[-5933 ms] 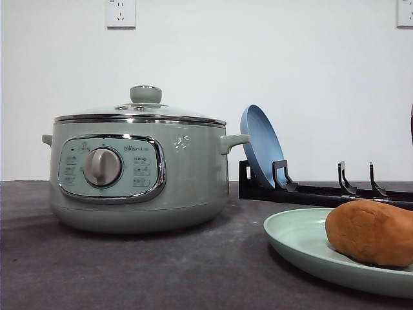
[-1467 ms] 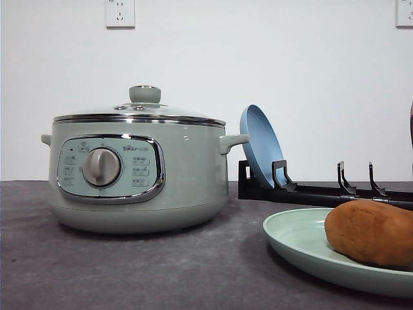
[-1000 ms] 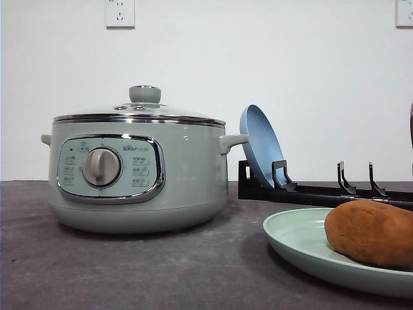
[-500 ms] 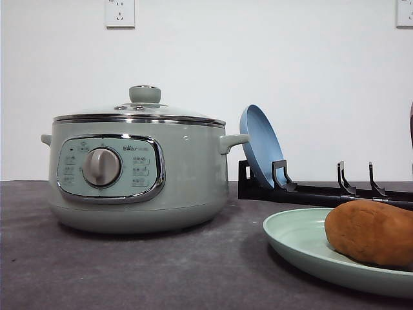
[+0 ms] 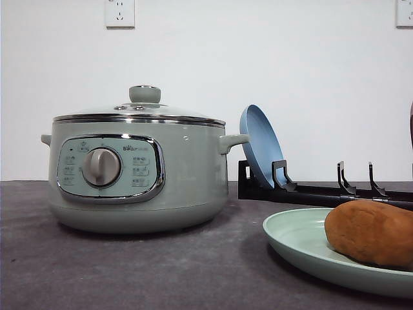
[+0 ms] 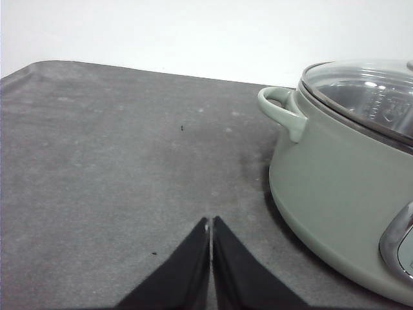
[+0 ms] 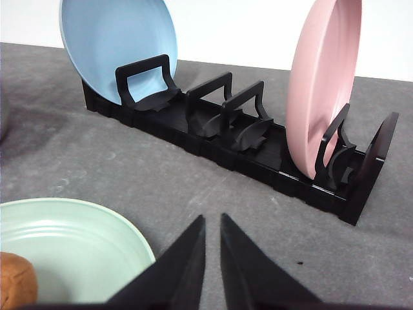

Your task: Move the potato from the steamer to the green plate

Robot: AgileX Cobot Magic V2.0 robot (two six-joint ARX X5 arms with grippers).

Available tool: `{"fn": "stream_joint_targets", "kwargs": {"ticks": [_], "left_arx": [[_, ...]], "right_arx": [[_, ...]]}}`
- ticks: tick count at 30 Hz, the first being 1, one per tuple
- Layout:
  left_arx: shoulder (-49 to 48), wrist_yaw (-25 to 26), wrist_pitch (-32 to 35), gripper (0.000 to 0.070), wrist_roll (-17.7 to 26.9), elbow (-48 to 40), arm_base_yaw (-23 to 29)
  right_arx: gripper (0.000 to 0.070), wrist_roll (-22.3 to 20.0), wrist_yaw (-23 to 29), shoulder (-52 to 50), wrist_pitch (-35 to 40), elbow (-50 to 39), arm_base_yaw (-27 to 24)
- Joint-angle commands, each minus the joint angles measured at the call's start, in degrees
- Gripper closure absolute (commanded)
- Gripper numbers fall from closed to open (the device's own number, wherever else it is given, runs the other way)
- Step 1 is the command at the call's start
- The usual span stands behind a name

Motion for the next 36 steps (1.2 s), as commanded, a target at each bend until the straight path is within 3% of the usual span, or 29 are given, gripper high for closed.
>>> {"fn": "stream_joint_targets", "kwargs": {"ticks": [1,36], "left_arx": [[-0.09,-0.15,0.72,0.0700,-0.17,-1.20,-0.09],[-0.09,-0.15,0.72,0.0700,-0.17,-1.18,-0.09]], "right_arx": [[0.0668,-0.37,-0.04,-0.13,0.63,-0.28,-0.11],[0.0668,-0.37,-0.04,-0.13,0.63,-0.28,-0.11]]}}
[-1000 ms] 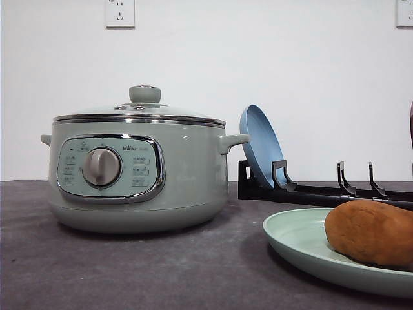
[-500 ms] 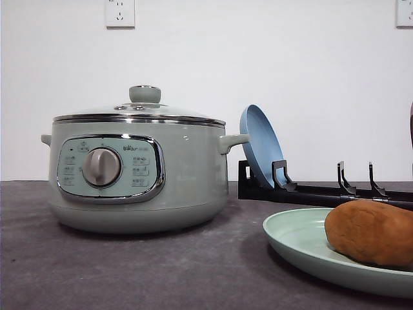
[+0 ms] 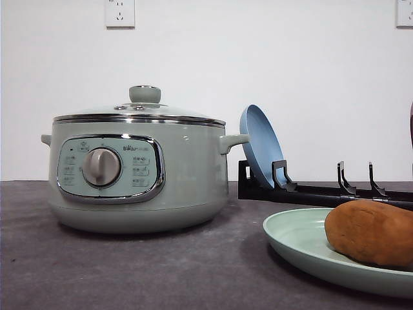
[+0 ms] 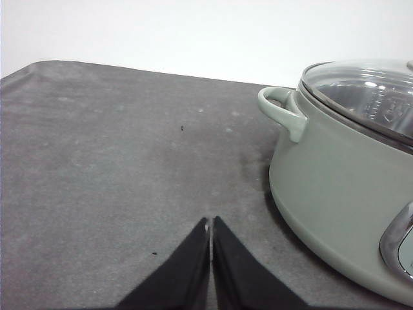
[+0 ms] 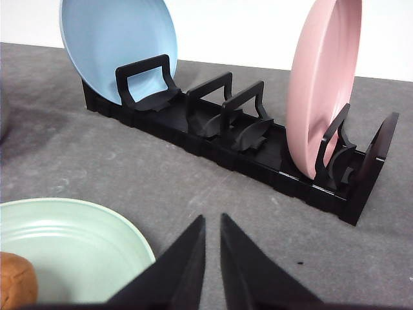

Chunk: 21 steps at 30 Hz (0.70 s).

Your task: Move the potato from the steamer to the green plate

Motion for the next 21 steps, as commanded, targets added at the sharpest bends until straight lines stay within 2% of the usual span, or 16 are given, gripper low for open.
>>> {"fn": "stream_joint_targets", "kwargs": {"ticks": [1,21], "left_arx": [[-0.09,-0.15,0.72,0.0700,-0.17,-1.20,-0.09],[-0.09,-0.15,0.72,0.0700,-0.17,-1.18,-0.09]], "right_arx": [[0.0668,-0.37,-0.04,-0.13,0.63,-0.28,-0.11],[0.0668,-0.37,-0.04,-0.13,0.63,-0.28,-0.11]]}}
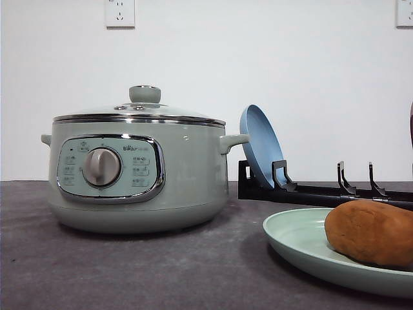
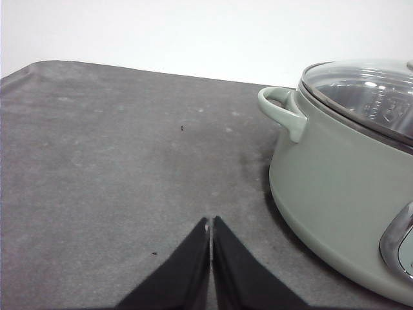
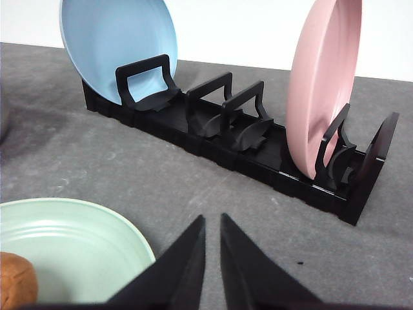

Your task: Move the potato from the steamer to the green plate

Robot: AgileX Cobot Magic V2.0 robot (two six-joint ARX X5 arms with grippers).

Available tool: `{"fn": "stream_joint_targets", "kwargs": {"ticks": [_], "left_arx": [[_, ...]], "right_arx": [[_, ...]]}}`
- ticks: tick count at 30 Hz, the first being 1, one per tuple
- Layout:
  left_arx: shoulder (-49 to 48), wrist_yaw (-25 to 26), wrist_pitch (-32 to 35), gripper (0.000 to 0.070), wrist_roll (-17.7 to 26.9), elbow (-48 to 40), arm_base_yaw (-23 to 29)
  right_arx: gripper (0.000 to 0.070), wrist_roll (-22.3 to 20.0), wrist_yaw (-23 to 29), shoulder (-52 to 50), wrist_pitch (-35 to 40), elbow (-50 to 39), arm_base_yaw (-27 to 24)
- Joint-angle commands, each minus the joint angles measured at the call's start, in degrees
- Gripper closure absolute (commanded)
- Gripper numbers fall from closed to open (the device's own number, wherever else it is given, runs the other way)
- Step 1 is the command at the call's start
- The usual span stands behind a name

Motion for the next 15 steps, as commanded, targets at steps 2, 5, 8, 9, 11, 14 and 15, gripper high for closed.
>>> {"fn": "stream_joint_targets", "kwargs": {"ticks": [2,5,8,9,11,14,15], "left_arx": [[-0.09,-0.15,0.72,0.0700,-0.17,-1.20,-0.09],[-0.09,-0.15,0.72,0.0700,-0.17,-1.20,-0.09],[-0.09,-0.15,0.72,0.0700,-0.17,-1.20,-0.09],[-0.09,-0.15,0.72,0.0700,-0.17,-1.18,-0.09],[-0.09,-0.15,0.72,0.0700,-0.17,-1.20,-0.09],[-0.09,-0.15,0.72,0.0700,-0.17,-1.18,-0.09],[-0.09,-0.15,0.72,0.0700,-0.17,-1.18,-0.09]], "right_arx": [[0.0668,-0.37,-0.04,-0.13,0.63,-0.28,-0.11],[0.0668,-0.37,-0.04,-0.13,0.63,-0.28,-0.11],[0.0668,-0.37,-0.04,-0.13,0.63,-0.28,-0.11],[0.0668,-0.37,-0.04,-0.13,0.63,-0.28,-0.11],[0.0668,-0.37,-0.04,-0.13,0.63,-0.28,-0.11],[0.0668,-0.37,-0.04,-0.13,0.63,-0.28,-0.11],[0.0668,-0.37,-0.04,-0.13,0.63,-0.28,-0.11]]}}
